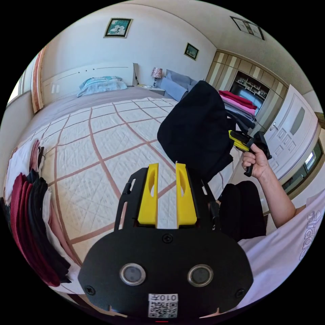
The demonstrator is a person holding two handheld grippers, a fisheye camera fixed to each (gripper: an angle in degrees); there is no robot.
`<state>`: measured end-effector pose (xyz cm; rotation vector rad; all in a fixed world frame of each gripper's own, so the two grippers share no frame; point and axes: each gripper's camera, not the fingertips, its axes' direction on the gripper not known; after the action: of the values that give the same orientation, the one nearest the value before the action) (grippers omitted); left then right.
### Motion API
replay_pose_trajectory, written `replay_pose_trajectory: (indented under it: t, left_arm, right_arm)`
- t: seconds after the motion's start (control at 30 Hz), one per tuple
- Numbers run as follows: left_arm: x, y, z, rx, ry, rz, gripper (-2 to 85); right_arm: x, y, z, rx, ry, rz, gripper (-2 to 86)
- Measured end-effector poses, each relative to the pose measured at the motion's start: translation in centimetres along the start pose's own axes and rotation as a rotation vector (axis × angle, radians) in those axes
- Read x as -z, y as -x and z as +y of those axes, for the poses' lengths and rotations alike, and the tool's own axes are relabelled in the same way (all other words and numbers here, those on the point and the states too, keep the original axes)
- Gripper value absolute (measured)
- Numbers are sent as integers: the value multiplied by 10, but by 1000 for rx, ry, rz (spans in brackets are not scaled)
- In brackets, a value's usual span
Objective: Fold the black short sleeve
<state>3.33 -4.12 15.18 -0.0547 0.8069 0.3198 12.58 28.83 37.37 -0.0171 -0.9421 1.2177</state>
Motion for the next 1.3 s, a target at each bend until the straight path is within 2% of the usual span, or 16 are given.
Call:
replay_pose_trajectory:
  t: [0.07,0.2,0.37,0.6,0.77,0.87,1.03,1.17,1.3]
  left_arm:
    - [-21,-29,-18,-78,21,20,84]
    - [-65,-99,-46,-293,66,28,88]
    - [-107,-156,-51,-513,110,-158,90]
    - [-150,-128,-64,-398,213,-77,90]
    - [-162,-119,-71,-365,224,-45,87]
    - [-171,-113,-75,-332,217,-26,88]
    - [-160,-97,-94,-301,171,15,100]
    - [-148,-57,-118,-198,103,-10,109]
    - [-181,1,-159,-99,110,12,118]
  right_arm:
    - [23,-62,14,-151,-55,-10,53]
    - [40,-87,16,-108,-53,-59,58]
    - [76,-102,6,-102,-60,-121,92]
    - [98,-115,-3,-117,-45,-128,98]
    - [128,-80,-2,31,-45,56,56]
    - [126,-95,4,-12,13,126,52]
    - [139,-123,18,-77,21,6,62]
    - [183,-102,33,-20,-60,159,81]
    - [176,-53,18,153,-38,268,84]
